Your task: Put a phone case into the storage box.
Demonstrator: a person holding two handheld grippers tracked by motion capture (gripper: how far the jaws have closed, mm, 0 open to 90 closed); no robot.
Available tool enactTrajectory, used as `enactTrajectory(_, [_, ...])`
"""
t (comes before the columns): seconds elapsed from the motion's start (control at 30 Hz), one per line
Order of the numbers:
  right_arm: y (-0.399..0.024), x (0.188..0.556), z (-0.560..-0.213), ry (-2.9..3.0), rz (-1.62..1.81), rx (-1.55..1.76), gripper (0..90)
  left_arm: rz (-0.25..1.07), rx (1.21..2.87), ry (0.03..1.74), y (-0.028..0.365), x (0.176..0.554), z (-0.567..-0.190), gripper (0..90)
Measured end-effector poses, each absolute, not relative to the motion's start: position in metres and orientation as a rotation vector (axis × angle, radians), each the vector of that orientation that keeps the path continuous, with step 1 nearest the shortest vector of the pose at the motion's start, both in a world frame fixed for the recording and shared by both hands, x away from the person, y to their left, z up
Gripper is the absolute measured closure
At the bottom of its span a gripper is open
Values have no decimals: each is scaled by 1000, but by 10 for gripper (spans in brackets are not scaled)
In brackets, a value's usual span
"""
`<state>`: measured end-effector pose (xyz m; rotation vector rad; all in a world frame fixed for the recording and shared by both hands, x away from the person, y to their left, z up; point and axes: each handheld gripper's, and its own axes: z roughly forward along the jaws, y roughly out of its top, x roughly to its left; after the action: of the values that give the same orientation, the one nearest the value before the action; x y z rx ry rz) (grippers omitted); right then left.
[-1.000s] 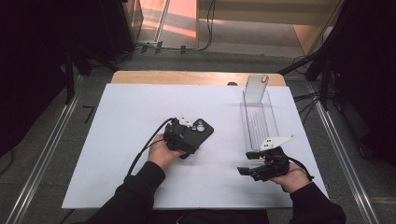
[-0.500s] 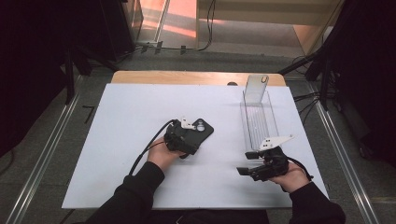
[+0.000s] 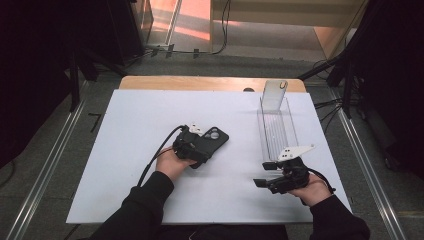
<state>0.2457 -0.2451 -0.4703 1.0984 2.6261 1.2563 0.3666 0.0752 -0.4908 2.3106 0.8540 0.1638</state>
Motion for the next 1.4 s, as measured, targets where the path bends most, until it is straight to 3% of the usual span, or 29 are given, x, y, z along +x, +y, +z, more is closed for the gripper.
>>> enactTrajectory(0.6, [-238,244,-463,2568,1380,1049,237,-2,2197,844,93,356,-448,158])
enactTrajectory(1.4, [-198,254,-431,2537,1429,1116,214,6,2080,908,103,310,-442,157])
